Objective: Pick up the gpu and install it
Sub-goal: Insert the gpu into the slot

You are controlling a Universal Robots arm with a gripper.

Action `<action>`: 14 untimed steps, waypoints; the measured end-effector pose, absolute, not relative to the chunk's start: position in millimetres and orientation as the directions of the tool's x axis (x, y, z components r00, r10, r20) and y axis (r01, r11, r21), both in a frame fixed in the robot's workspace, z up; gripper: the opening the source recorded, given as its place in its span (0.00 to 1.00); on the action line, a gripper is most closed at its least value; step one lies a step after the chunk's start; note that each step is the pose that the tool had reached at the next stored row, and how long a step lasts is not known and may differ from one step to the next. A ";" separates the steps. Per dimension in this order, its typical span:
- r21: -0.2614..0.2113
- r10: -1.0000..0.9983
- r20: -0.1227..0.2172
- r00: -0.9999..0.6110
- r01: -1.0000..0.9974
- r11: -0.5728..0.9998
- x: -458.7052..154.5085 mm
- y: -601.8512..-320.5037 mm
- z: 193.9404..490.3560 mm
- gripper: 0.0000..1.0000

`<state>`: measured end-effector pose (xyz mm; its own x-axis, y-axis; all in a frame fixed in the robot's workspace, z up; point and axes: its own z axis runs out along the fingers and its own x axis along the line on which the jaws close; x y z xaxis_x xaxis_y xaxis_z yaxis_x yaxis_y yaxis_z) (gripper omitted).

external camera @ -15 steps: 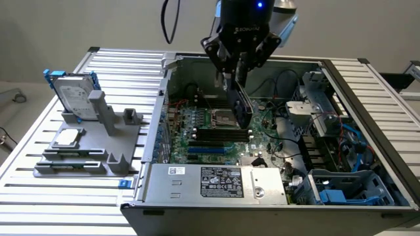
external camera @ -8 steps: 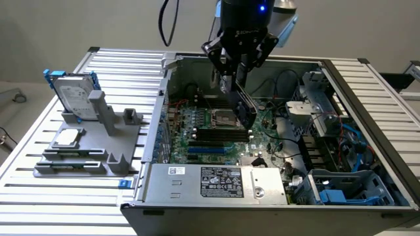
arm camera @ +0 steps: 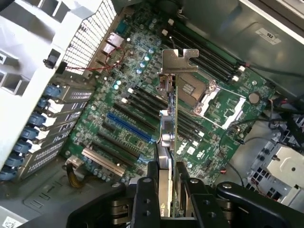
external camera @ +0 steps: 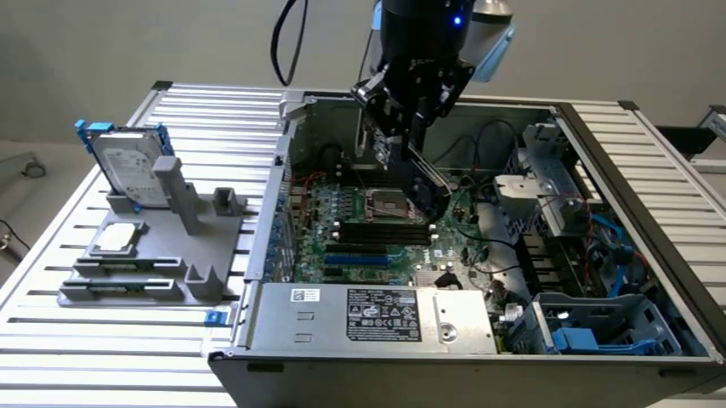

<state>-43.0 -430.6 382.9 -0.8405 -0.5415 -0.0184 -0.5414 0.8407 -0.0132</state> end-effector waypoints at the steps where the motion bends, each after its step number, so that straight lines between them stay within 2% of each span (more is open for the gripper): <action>1: -0.013 -0.557 -0.019 -0.830 -0.557 0.830 -43.0 -430.6 382.2 0.27; 14: -0.011 -0.736 -0.020 -0.676 -0.736 0.676 -43.0 -430.7 372.9 0.27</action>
